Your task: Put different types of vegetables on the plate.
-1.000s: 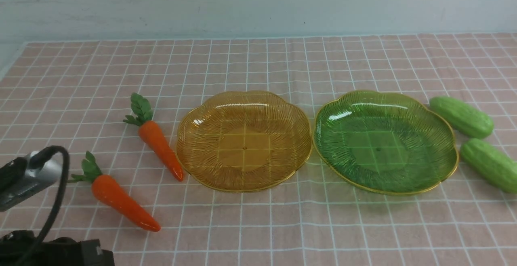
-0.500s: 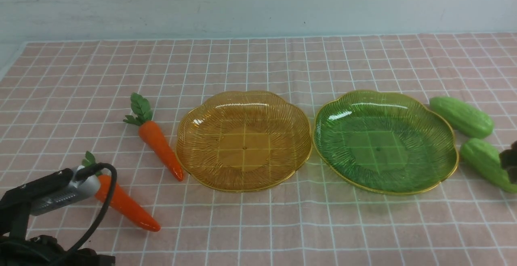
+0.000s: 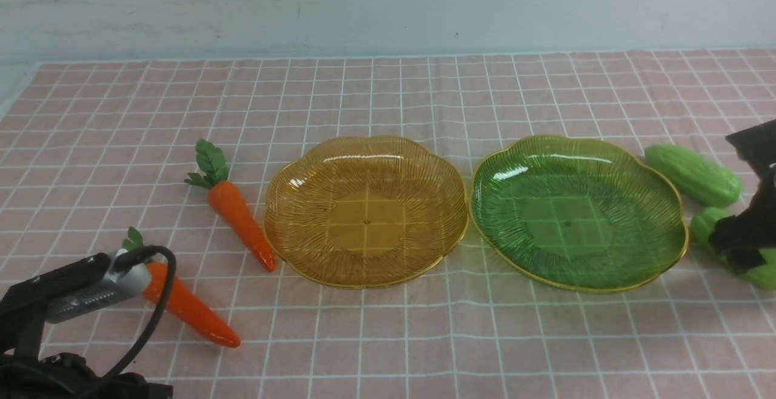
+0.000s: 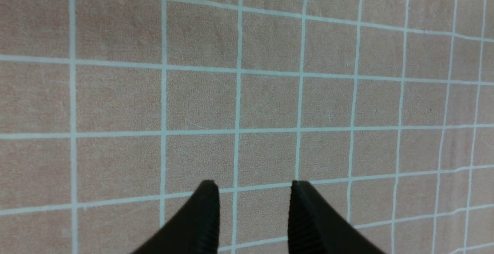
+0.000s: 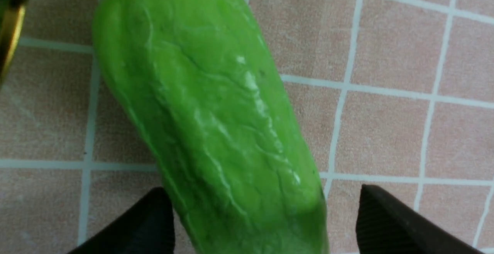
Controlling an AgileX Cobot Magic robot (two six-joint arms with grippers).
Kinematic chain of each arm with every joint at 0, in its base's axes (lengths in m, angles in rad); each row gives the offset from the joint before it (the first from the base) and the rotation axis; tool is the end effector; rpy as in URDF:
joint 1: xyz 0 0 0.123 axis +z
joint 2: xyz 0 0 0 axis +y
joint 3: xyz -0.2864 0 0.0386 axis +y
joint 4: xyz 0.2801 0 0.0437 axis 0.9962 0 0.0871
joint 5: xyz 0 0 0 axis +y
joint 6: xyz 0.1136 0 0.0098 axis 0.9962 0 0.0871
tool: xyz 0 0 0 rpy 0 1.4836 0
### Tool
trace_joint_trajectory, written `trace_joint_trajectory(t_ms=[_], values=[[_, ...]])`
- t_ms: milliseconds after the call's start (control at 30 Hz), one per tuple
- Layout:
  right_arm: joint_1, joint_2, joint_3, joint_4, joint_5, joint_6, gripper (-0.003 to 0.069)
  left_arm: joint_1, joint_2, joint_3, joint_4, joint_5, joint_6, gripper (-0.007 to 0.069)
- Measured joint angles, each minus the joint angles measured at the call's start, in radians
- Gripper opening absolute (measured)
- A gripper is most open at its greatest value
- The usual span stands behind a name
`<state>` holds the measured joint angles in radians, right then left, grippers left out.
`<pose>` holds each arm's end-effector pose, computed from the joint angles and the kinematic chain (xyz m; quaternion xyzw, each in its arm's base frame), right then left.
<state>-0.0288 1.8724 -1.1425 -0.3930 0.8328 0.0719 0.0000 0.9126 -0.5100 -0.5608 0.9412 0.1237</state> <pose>0.3733 -0.0431 0.1224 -0.0749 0.9847 -0.1495 0.0499 0.1697 -0.0491 0.2086 -0.0670 0.9551 -0.2367 0.1653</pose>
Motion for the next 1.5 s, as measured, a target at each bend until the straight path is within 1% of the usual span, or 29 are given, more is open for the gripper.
trace_joint_trajectory(t_ms=[133,233,300,367,433,533,567,633,667,700,733,767,800,833,933,1000,1033,1100,1133,1167,1200,1267,1300,1333,1367,1400,1500], values=[[0.000,0.036,0.000,-0.006,-0.001,-0.001,0.0561,0.000,0.000,0.000,0.000,0.000,0.000,0.0238],[0.000,0.044,-0.001,-0.008,-0.002,-0.004,0.0500,0.000,0.000,0.000,0.000,0.000,0.000,0.0238],[0.000,0.044,-0.001,-0.016,-0.001,-0.004,0.0429,0.000,0.000,0.000,0.000,0.000,0.000,0.0238],[0.000,0.044,-0.005,-0.027,0.006,-0.009,0.0384,0.000,0.000,0.000,0.000,0.000,0.000,0.0238],[0.000,0.044,-0.017,-0.037,0.032,-0.018,0.0385,0.000,0.000,0.000,0.000,0.001,0.000,0.0238],[0.000,0.028,-0.084,-0.047,0.139,-0.031,0.0388,0.000,0.000,0.000,0.000,0.005,0.000,0.0238],[0.000,0.022,-0.097,-0.044,0.146,-0.031,0.0388,0.000,0.000,0.000,0.000,0.005,0.000,0.0238],[-0.001,-0.009,-0.200,0.021,0.228,-0.031,0.0388,0.000,0.000,0.000,0.000,0.009,0.000,0.0238],[-0.001,-0.024,-0.249,0.084,0.260,-0.032,0.0388,0.000,0.000,0.000,0.000,0.009,0.000,0.0238],[-0.001,-0.028,-0.265,0.110,0.266,-0.034,0.0388,0.000,0.000,0.000,0.000,0.009,0.000,0.0238],[-0.001,-0.040,-0.316,0.234,0.282,-0.052,0.0388,0.000,0.000,0.000,0.000,0.009,0.000,0.0238],[-0.001,-0.044,-0.334,0.326,0.282,-0.077,0.0388,0.000,0.000,0.000,0.000,0.009,0.000,0.0238],[0.000,-0.044,-0.345,0.458,0.282,-0.115,0.0388,0.000,0.000,0.000,0.000,0.009,0.000,0.0238],[0.002,-0.040,-0.346,0.526,0.282,-0.146,0.0388,0.000,0.000,0.000,0.000,0.009,0.000,0.0238],[0.024,-0.016,-0.348,0.663,0.270,-0.199,0.0388,0.000,0.000,0.000,0.000,-0.001,0.000,0.0238],[0.035,-0.005,-0.348,0.686,0.263,-0.211,0.0388,0.000,0.000,0.000,0.000,-0.009,0.000,0.0238],[0.060,0.020,-0.348,0.709,0.254,-0.226,0.0388,0.000,0.000,0.000,0.000,-0.014,0.000,0.0238],[0.084,0.043,-0.348,0.717,0.248,-0.236,0.0388,0.000,0.000,0.000,0.000,-0.019,0.000,0.0238],[0.115,0.076,-0.348,0.720,0.234,-0.243,0.0390,0.000,0.000,0.000,0.000,-0.025,0.000,0.0238],[0.131,0.092,-0.348,0.714,0.223,-0.245,0.0405,0.000,0.000,0.000,0.000,-0.029,0.000,0.0238],[0.139,0.102,-0.348,0.700,0.214,-0.243,0.0430,0.000,0.000,0.000,0.000,-0.031,0.000,0.0238],[0.152,0.115,-0.348,0.655,0.184,-0.229,0.0512,0.000,0.000,0.000,0.000,-0.031,0.000,0.0238],[0.154,0.117,-0.348,0.625,0.164,-0.223,0.0559,0.000,0.000,0.000,0.000,-0.031,0.000,0.0238],[0.152,0.117,-0.355,0.579,0.149,-0.212,0.0619,0.000,0.000,0.000,0.000,-0.031,0.000,0.0238],[0.149,0.117,-0.372,0.516,0.143,-0.193,0.0660,0.000,0.000,0.000,0.000,-0.031,0.000,0.0238],[0.141,0.117,-0.392,0.461,0.139,-0.176,0.0678,0.000,0.000,0.000,0.000,-0.031,0.000,0.0238],[0.102,0.117,-0.433,0.325,0.119,-0.127,0.0689,0.000,0.000,0.000,0.000,-0.031,0.000,0.0238]])
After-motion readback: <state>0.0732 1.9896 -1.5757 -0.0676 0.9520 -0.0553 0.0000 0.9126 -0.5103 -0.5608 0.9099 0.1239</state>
